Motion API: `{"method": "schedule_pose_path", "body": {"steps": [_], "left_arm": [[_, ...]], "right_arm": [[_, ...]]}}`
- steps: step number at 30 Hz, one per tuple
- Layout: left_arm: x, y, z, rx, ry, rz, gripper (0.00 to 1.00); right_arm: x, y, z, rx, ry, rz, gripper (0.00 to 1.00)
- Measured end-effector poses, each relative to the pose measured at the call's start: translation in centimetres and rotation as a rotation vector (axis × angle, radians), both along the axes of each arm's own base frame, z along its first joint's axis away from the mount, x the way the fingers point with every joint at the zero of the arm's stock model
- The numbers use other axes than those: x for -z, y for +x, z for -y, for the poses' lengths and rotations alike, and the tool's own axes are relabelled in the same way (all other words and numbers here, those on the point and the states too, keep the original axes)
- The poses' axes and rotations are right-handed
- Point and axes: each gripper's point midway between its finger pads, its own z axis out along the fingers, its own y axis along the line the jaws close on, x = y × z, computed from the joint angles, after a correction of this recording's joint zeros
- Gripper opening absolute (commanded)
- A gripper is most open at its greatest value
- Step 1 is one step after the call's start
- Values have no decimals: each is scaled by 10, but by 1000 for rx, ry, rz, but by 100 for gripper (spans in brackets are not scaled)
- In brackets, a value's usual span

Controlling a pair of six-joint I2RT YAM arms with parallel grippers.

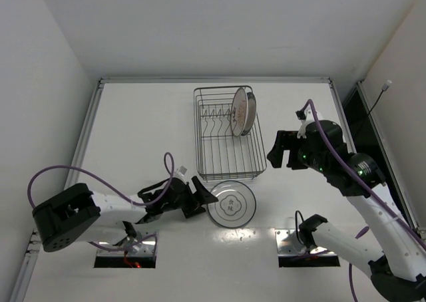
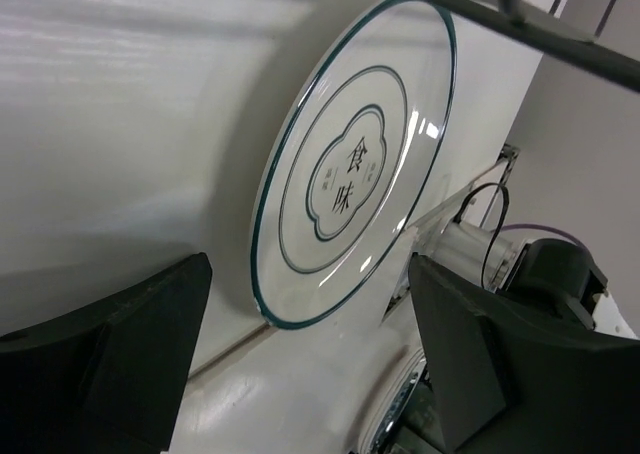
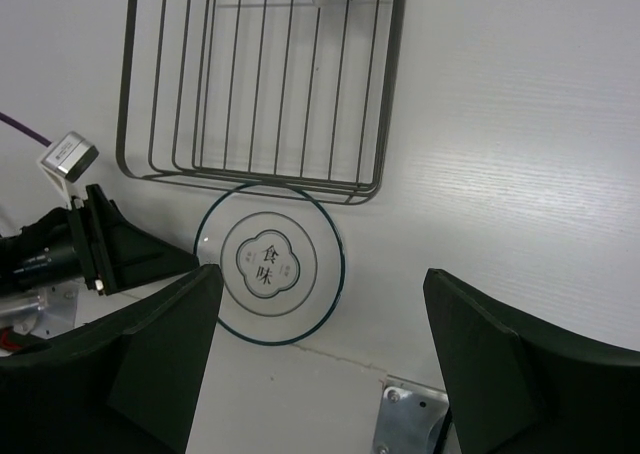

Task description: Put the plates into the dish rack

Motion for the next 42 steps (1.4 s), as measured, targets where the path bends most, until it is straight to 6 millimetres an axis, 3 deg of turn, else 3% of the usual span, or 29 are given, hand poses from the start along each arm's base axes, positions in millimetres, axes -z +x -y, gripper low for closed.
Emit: {"method": "schedule_pose_path", "body": {"steps": [4, 8, 11, 15, 21, 24, 28, 34, 39, 42], "left_arm": [[4, 1, 7, -8, -11, -9, 59], [15, -3, 12, 6, -9, -30, 25], [26, -7, 14, 20, -6, -61, 9], [27, -11, 18, 49, -20, -68, 0], [6, -13, 14, 63, -36, -32, 0], [-13, -14, 7, 53, -41, -3, 0], [-54, -17, 4, 51, -80, 54, 0], [-123, -15, 6, 50, -127, 149, 0], [-198, -1, 14, 33, -185, 265, 0], [-220, 2, 17, 34, -216, 306, 0]], "right_arm": [[1, 2, -1, -1, -1, -1, 79], [3, 1, 2, 4, -18, -4, 79], [5, 0, 6, 11, -37, -11, 79], [6, -1, 9, 19, -47, -12, 79], [6, -1, 9, 19, -49, -14, 79], [7, -3, 9, 17, -51, -20, 74], [4, -7, 1, -17, -2, -16, 73], [18, -21, -33, -126, 184, -37, 73], [24, -23, -60, -207, 298, -76, 73], [25, -22, -69, -233, 333, -86, 73]]}}
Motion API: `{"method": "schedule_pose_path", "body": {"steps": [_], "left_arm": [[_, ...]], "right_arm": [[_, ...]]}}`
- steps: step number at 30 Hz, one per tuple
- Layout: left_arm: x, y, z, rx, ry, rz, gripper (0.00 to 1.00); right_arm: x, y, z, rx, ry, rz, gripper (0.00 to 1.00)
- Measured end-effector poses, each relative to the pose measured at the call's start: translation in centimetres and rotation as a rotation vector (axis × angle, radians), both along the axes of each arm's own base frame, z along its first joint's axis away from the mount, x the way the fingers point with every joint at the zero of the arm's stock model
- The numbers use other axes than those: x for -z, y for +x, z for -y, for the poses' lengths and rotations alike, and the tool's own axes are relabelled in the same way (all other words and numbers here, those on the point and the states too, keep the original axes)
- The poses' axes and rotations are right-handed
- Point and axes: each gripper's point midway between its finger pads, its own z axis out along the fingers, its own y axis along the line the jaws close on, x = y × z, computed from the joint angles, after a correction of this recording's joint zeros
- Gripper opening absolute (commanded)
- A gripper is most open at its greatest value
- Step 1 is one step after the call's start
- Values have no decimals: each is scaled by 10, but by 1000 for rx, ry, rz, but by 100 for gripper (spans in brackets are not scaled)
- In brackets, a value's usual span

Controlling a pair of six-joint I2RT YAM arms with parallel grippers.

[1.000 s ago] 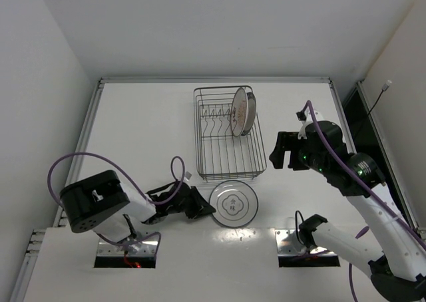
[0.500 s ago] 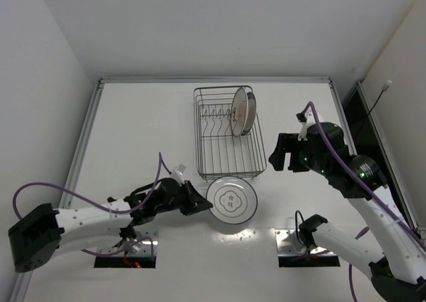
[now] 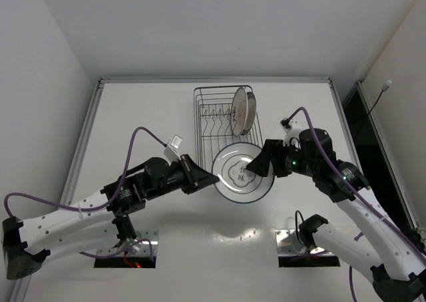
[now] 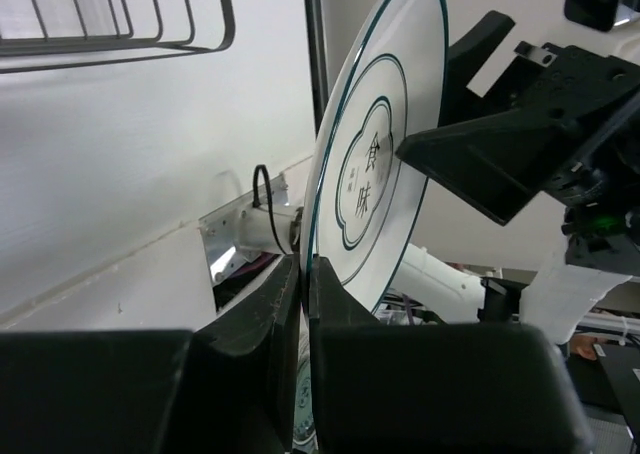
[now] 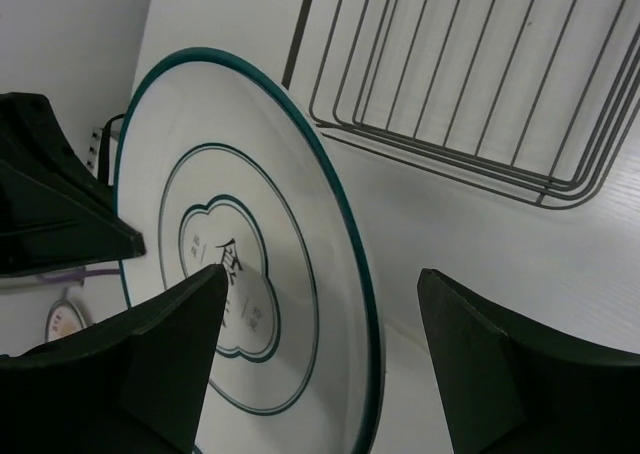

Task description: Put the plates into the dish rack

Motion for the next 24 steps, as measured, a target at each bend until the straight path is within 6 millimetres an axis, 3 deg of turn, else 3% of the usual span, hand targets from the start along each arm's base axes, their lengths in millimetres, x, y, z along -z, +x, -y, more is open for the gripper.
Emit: {"method": "schedule_pose_path", "body": {"steps": [2, 4, 5, 6, 8, 10, 14, 16, 17, 20, 23, 24], "left_arm": [[1, 0, 0, -1, 9, 4, 0], [6, 1, -1, 0, 28, 0, 0], [10, 1, -1, 1, 41, -2, 0], [14, 0, -2, 2, 58, -4, 0], [22, 1, -6, -8, 93, -11, 0], [34, 2, -9, -17, 141, -30, 0], [32, 4, -7, -9, 161, -8, 10], [33, 7, -8, -3, 205, 7, 33], [30, 11, -6, -2, 220, 15, 55], [18, 14, -2, 21, 259, 52, 86], [5, 17, -7, 10, 294, 81, 100], [3, 18, -11, 3, 311, 92, 100]], "right_arm": [[-1, 0, -3, -12, 18, 2, 73], [-2, -1, -6, -24, 32, 3, 58], [-1, -1, -8, -29, 39, 2, 29], [0, -1, -8, -33, 35, 5, 16], [-1, 2, -6, -10, 52, -5, 0], [-12, 0, -13, -33, 99, 10, 0], [-20, 2, -15, -38, 108, 23, 0], [-25, 7, -16, -36, 98, 27, 0], [-27, 11, -17, -32, 88, 30, 0], [-37, 33, -17, 10, 31, 44, 0], [-50, 68, -14, 90, -57, 71, 0], [-56, 82, -12, 122, -87, 86, 0]]}}
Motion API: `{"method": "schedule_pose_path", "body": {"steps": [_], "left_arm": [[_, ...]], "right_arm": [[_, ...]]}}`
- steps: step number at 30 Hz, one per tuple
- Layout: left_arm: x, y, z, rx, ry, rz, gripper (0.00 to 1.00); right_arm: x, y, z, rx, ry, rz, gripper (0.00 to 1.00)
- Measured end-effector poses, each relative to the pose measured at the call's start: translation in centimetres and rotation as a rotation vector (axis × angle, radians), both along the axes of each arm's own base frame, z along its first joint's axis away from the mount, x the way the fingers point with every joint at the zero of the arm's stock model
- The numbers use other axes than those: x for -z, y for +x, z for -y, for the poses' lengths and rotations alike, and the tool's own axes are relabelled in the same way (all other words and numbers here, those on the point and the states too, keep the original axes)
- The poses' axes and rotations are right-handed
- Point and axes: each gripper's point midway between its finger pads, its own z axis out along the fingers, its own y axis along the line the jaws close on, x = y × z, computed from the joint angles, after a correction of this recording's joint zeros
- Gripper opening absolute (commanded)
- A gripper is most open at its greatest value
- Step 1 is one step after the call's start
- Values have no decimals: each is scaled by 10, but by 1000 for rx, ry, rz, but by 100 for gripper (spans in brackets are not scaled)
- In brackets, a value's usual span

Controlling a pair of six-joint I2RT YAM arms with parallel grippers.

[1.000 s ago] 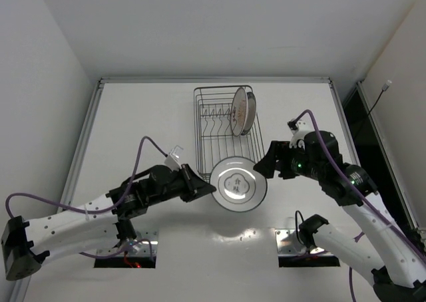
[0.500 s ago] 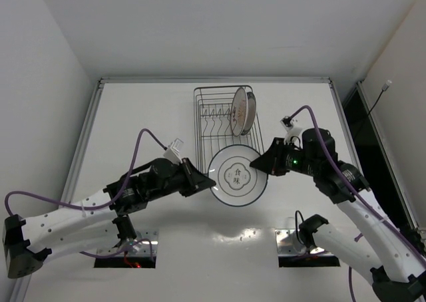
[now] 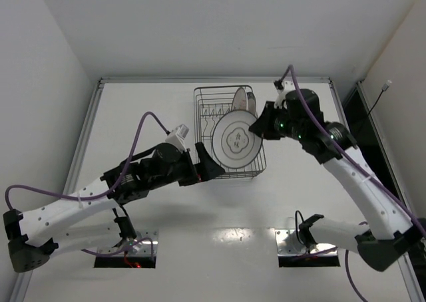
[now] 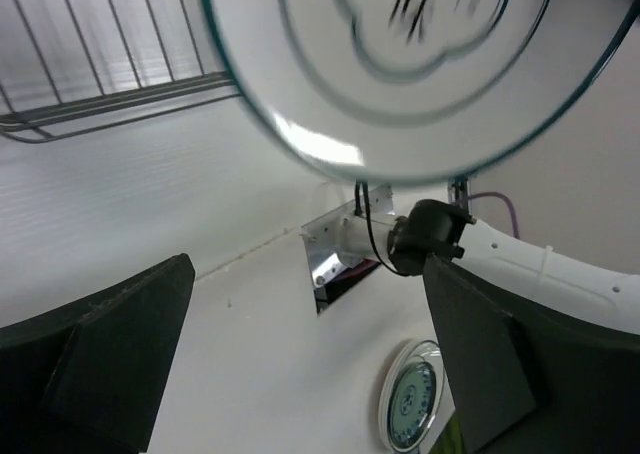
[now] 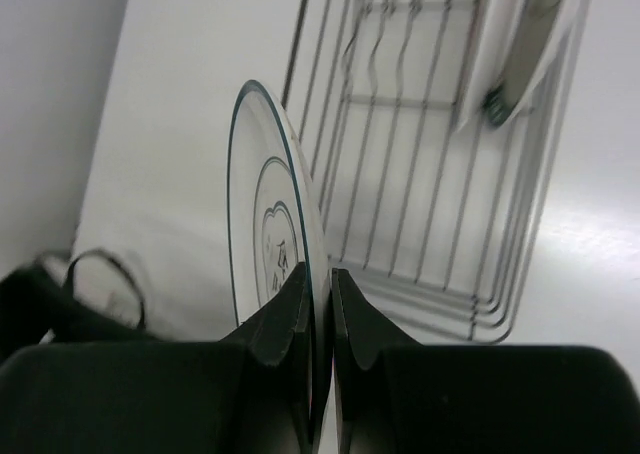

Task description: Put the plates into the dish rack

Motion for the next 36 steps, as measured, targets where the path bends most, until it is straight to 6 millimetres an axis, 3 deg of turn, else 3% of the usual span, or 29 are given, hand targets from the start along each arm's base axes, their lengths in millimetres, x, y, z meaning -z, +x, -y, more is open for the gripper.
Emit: {"method": "schedule_pose_path", "body": {"steps": [6, 9, 13, 18, 29, 36], "left_arm": [[-4, 5, -26, -51, 133, 39, 100], [-2, 8, -40, -76, 198, 54, 100], [5, 11, -54, -99, 273, 62, 100], [14, 16, -73, -129, 356, 64, 100], [20, 22, -93, -162, 434, 62, 100], [22, 24, -98, -166, 453, 62, 100]], "right_arm": [[-29, 76, 17, 212, -173, 108, 0], [-23, 106, 28, 298, -282, 128, 0], [5, 140, 35, 360, -438, 113, 0], [45, 168, 28, 365, -586, 75, 0], [79, 220, -9, 369, -761, 119, 0], [120, 230, -24, 332, -823, 76, 0]]}}
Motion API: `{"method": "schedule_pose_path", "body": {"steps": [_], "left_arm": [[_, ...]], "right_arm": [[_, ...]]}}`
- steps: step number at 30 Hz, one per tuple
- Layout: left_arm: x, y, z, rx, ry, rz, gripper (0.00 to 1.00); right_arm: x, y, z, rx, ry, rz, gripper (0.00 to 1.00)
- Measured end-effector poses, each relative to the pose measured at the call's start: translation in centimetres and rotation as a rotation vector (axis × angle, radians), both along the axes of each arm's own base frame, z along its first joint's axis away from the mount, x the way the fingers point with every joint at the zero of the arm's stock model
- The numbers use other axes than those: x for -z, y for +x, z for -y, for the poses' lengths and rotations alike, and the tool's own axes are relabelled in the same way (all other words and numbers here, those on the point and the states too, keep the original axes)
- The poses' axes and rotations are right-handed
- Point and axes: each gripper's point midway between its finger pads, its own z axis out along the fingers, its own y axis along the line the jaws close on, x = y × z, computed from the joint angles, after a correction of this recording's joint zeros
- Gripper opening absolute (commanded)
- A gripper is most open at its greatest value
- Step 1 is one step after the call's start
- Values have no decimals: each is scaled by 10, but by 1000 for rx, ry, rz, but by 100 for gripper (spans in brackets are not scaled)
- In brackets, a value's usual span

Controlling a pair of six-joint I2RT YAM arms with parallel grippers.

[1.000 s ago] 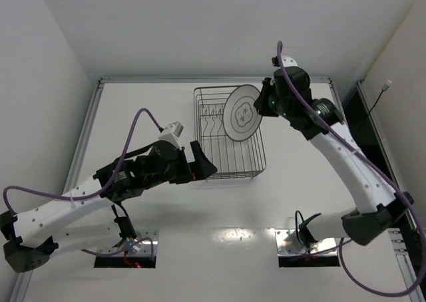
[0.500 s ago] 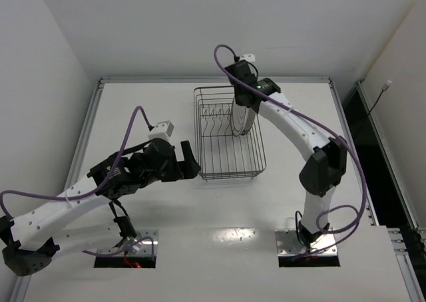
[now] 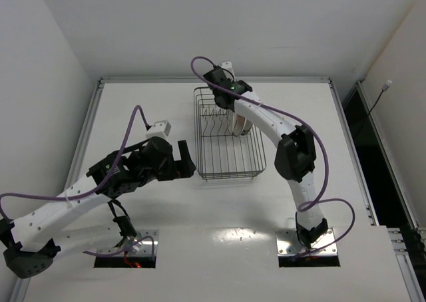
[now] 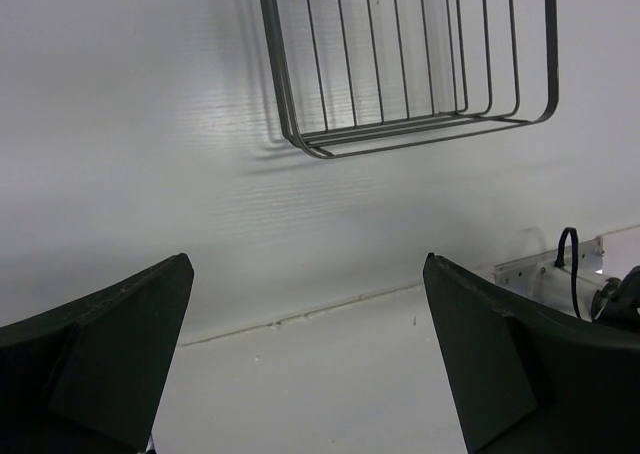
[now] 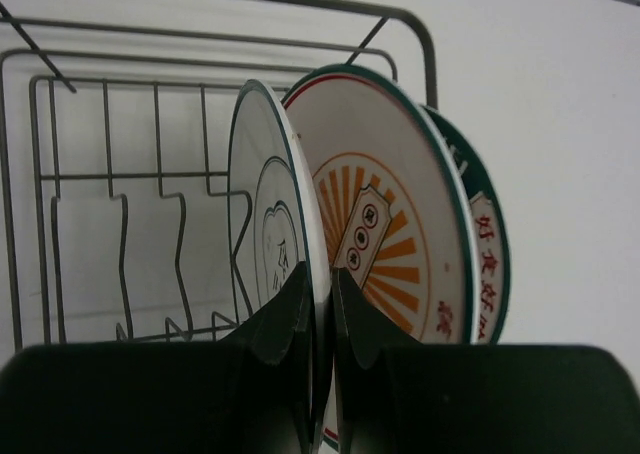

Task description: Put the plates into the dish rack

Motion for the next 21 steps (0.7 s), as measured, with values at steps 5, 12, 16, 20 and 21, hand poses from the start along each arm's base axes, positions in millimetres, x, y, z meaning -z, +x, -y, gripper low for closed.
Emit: {"method": "schedule_pose_path", "body": {"steps": [5, 12, 16, 20, 21], "left_arm": [[1, 6, -8, -19, 28, 0, 100], [-9, 23, -13, -39, 55, 24, 100], [-7, 29, -15, -44, 68, 23, 100], [-5, 35, -17, -45, 87, 28, 100], [-5, 36, -18, -47, 92, 31, 100]], "right_arm": [[18, -6, -1, -15, 10, -59, 13], [12, -16, -2, -27, 57, -82, 79], [-22, -35, 2, -47, 99, -60, 100], [-84, -65, 30, -35, 140, 5, 100], [-100, -75, 40, -30, 159, 27, 100]]}}
